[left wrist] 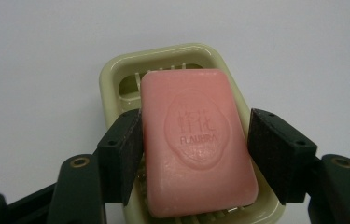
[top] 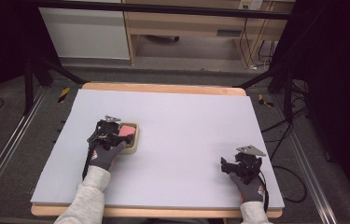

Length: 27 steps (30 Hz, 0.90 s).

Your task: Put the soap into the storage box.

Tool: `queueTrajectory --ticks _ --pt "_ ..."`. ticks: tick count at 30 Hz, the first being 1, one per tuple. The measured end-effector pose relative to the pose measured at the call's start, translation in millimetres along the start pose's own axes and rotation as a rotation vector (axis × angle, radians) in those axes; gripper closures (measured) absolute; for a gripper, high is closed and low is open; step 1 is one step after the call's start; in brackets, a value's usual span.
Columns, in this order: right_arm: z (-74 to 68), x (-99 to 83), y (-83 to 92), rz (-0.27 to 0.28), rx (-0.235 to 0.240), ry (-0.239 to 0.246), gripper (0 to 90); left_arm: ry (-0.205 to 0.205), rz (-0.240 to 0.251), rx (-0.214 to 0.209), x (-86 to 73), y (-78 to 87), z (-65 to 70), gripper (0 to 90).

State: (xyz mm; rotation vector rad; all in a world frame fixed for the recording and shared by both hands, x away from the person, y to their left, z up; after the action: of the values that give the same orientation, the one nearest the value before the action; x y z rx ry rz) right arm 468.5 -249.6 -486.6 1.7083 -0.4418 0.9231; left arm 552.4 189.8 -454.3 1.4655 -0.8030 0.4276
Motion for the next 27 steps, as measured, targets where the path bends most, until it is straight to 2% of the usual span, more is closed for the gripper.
queueTrajectory --ticks 4,7,17,21,22,24,27 --pt "-0.1 0.1 0.5 0.002 0.000 -0.005 7.9 -0.007 0.019 0.003 2.8 6.0 -0.6 34.5" --pt "0.3 0.0 1.0 0.003 0.000 -0.011 7.9 -0.004 0.048 -0.010 6.0 16.3 -2.5 32.2" --pt "1.4 0.0 2.5 0.013 -0.006 -0.014 7.6 -0.042 0.111 -0.093 -1.2 40.3 -5.7 24.5" --pt "1.9 0.0 2.6 0.015 -0.010 -0.018 7.5 -0.053 0.141 -0.116 -19.5 53.6 -16.8 23.3" --pt "1.9 0.0 2.6 0.015 -0.010 -0.018 7.5 -0.053 0.141 -0.116 -19.5 53.6 -16.8 23.0" --pt "1.8 -0.2 3.3 0.016 -0.012 -0.022 7.3 -0.049 0.147 -0.117 -31.8 59.4 -27.3 22.8" --pt "1.9 -0.5 4.8 0.020 -0.011 -0.025 7.2 -0.030 0.147 -0.094 -44.2 63.0 -38.6 22.6"
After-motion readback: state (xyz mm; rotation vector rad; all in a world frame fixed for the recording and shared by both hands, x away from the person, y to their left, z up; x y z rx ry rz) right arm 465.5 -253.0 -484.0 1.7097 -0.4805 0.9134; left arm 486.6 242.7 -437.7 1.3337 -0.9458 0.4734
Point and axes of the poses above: each handheld gripper's, and its own axes: y roughly backward along the jaws, x roughly out of its top, z roughly to its right, the point moved 2 cm from there along -y, roughly forward along the jaws, and after that the axes turned 13 degrees about x, right-handed, at the moved point
